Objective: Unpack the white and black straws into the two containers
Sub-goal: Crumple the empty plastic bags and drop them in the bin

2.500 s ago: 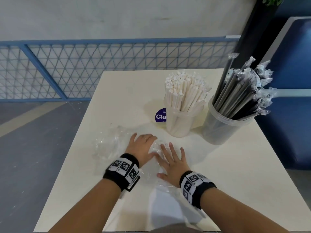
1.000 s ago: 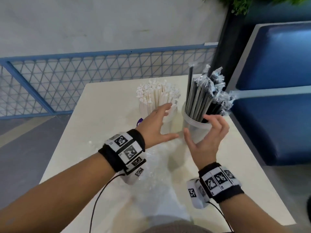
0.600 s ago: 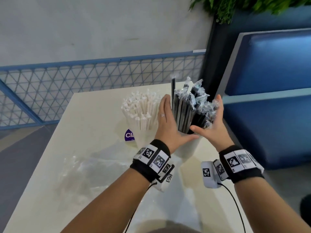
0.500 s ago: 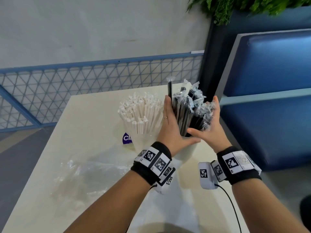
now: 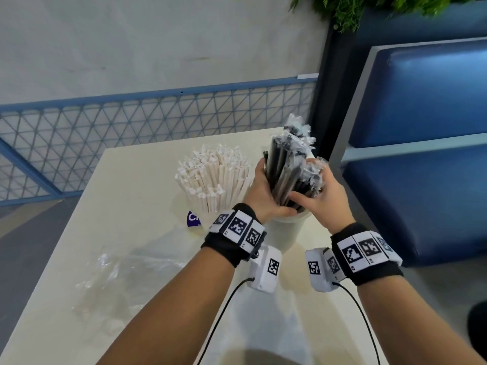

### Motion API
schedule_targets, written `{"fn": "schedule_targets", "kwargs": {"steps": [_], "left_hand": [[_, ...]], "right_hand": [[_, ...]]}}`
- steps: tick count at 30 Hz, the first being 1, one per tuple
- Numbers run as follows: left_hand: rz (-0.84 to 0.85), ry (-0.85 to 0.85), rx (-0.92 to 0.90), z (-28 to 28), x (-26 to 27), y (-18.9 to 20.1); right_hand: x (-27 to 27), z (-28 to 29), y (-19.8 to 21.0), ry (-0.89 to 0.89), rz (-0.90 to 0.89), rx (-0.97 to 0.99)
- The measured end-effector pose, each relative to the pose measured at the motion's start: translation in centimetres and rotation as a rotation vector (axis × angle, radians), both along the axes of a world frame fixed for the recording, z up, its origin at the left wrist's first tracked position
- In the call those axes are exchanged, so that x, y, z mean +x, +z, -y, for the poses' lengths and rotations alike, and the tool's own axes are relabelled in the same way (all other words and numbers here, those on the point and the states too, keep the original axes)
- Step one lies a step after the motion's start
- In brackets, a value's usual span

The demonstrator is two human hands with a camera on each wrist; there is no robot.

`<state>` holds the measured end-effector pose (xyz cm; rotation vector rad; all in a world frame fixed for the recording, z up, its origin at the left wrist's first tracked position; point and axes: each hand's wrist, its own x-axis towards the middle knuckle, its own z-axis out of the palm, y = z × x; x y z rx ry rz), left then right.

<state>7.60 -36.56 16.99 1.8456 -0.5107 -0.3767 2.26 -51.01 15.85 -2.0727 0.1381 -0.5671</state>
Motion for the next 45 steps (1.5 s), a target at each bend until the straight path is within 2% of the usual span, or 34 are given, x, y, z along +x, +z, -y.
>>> {"fn": "schedule_targets", "kwargs": {"steps": [5, 10, 14, 18, 23, 26, 29, 31, 37, 39, 41, 43, 45], "left_hand": [[0.013, 0.176, -0.028, 0.0, 0.0, 0.8], [0.097, 0.197, -0.111, 0.3, -0.6, 2.6], [0.148, 0.206, -0.229, 0.3, -0.6, 4.0], [0.182, 0.215, -0.242, 0.1, -1.2, 4.0], [0.225, 0.165, -0.149, -0.9, -1.8, 3.3], [0.138, 0.105, -0.090, -0.7, -1.8, 2.4], [0.077, 0.061, -0.019, -0.1, -1.5, 1.4], [0.080, 0.079, -0.016, -0.1, -1.2, 1.1], [0.187, 0.097, -0.163, -0.6, -1.3, 3.2], [0.298, 0.133, -0.161, -0.7, -1.4, 4.4], [0.431, 0.160, -0.147, -0.6, -1.6, 5.4], [0.524, 0.134, -0.103, -0.5, -1.7, 5.7], [0.562, 0.070, 0.049, -0.4, -1.5, 5.3]], "right_hand": [[0.3, -0.2, 1.1, -0.010, 0.137, 0.065], [0.8, -1.2, 3.2, -0.053, 0.257, 0.118], [0.4, -1.4, 5.5, 0.012, 0.320, 0.112], [-0.1, -1.2, 4.4, 0.040, 0.249, 0.070], [-1.1, -0.7, 1.5, 0.111, 0.128, 0.290], [-1.3, -0.9, 0.5, 0.141, 0.020, 0.328], [-1.1, -1.2, 0.7, 0.108, -0.083, 0.227], [-0.8, -1.3, 1.0, 0.076, -0.067, 0.157], [-1.0, -1.6, 3.4, 0.099, 0.212, 0.186], [-1.0, -1.6, 4.2, 0.087, 0.306, 0.129], [-1.1, -1.9, 4.8, 0.023, 0.374, -0.002], [-1.0, -2.2, 4.7, -0.028, 0.409, -0.234], [-0.8, -2.4, 4.0, -0.035, 0.328, -0.429]]}}
